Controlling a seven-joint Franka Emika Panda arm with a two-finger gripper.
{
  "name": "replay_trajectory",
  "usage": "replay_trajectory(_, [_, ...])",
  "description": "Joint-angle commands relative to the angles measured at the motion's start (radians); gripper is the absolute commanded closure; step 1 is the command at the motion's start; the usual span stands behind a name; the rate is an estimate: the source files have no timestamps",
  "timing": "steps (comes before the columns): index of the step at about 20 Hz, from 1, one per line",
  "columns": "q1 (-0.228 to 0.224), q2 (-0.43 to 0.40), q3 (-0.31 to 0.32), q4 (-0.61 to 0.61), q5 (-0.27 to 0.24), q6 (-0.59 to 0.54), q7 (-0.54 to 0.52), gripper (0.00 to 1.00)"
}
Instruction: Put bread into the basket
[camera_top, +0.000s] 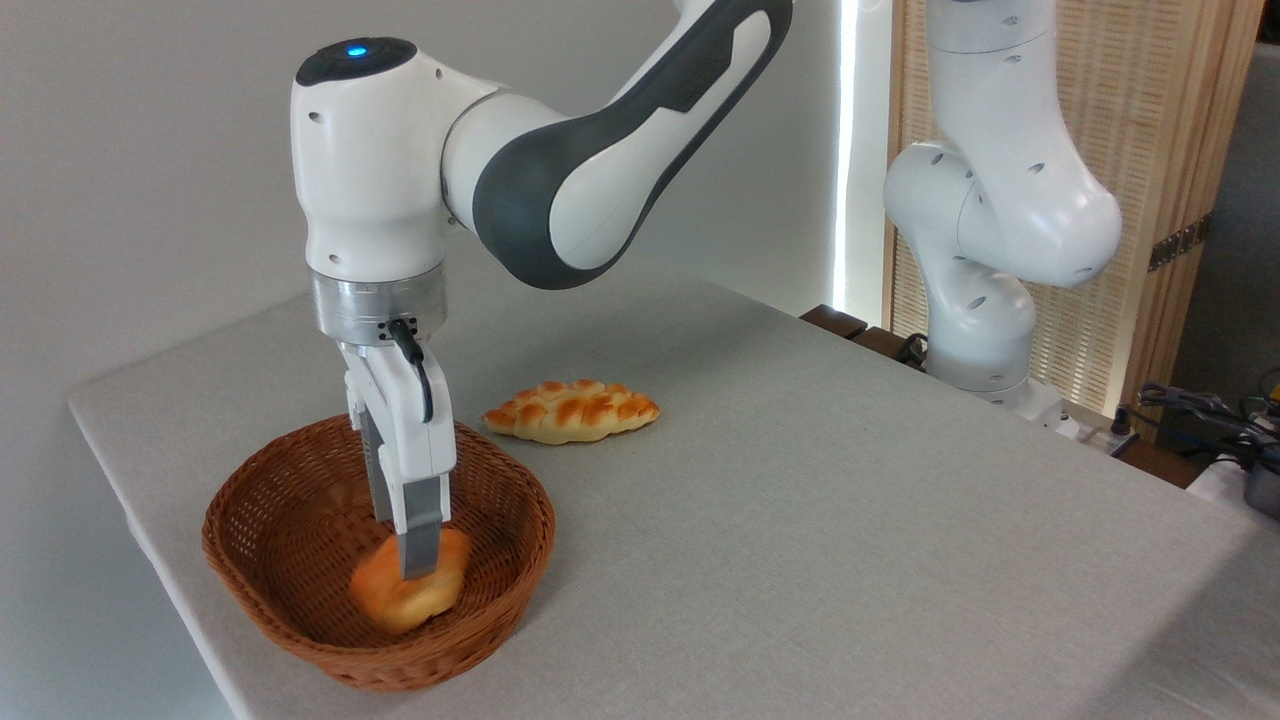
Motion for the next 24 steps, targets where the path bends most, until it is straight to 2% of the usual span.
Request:
replay_trajectory(1, [-0.001, 0.001, 0.008, 0.009, 0.043, 0.006, 0.016, 0.0])
replay_trajectory(2, [-0.001, 0.001, 0.008, 0.009, 0.07, 0.005, 0.015, 0.0])
replay_trajectory(6, [0.004, -0.035, 0.013, 0.011, 0.049, -0.02, -0.013, 0.0])
replay_trajectory(7, [0.007, -0.039, 0.013, 0.012, 0.035, -0.065, -0.02, 0.0])
replay_trajectory(9, [0.007, -0.06, 0.017, 0.079, 0.012, -0.203, -0.039, 0.0])
replay_trajectory(11, [0.022, -0.063, 0.017, 0.162, 0.012, -0.384, -0.072, 0.0])
replay_trajectory(13, [0.08, -0.065, -0.001, 0.251, 0.006, -0.554, -0.076, 0.0])
replay_trajectory(14, [0.093, -0.075, -0.009, 0.274, -0.003, -0.595, -0.076, 0.0])
replay_trajectory(18, [0.099, -0.163, -0.007, 0.275, 0.009, -0.598, -0.071, 0.0])
replay_trajectory(24, [0.099, -0.183, 0.025, 0.271, 0.002, -0.636, -0.079, 0.0])
